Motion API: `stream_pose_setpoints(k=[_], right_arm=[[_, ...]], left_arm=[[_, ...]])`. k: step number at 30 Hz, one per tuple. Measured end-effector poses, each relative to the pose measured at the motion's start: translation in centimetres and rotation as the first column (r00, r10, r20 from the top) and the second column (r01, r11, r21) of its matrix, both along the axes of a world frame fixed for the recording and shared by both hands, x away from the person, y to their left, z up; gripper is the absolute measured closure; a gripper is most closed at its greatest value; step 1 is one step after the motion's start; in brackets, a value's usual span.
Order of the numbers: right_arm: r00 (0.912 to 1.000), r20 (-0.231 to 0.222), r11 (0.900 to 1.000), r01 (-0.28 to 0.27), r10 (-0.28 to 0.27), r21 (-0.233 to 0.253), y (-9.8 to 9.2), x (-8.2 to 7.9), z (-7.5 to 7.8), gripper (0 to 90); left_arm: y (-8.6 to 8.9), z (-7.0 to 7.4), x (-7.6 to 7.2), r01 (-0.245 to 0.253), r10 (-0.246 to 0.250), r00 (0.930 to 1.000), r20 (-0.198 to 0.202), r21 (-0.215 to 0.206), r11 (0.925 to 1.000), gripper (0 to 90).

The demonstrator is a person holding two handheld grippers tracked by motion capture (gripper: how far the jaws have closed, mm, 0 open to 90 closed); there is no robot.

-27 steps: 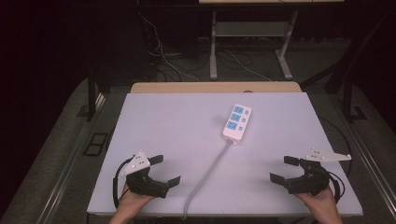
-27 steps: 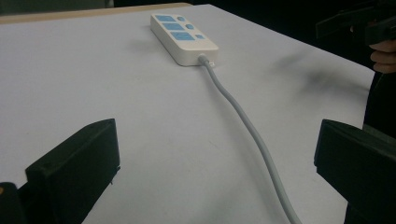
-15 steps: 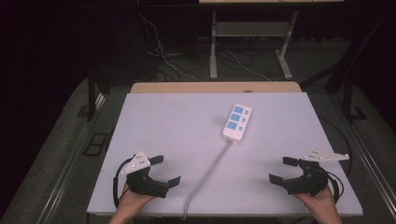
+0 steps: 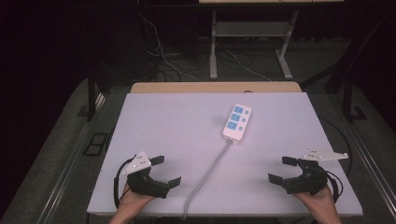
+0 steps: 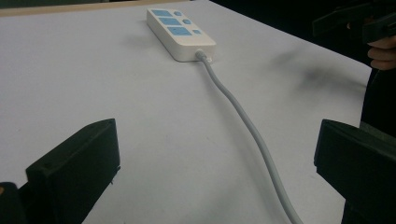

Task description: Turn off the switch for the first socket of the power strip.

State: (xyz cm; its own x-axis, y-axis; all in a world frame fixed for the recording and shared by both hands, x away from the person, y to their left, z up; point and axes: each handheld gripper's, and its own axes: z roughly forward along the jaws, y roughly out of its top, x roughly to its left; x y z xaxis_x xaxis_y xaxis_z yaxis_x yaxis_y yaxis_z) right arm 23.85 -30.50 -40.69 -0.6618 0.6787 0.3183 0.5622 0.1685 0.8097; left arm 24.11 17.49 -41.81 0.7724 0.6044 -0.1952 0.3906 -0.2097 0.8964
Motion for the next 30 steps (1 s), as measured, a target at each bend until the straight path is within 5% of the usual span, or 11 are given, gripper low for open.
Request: stream_pose_setpoints(k=[30], right_arm=[[0.9963, -0.056, 0.995, -0.069, 0.065, -0.066, 2.0, 2.8, 1.3, 0.4]], left_arm=[[0.1, -0.1, 0.0, -0.007, 0.007, 1.0000, -0.005, 0.000, 1.0000, 0.0]])
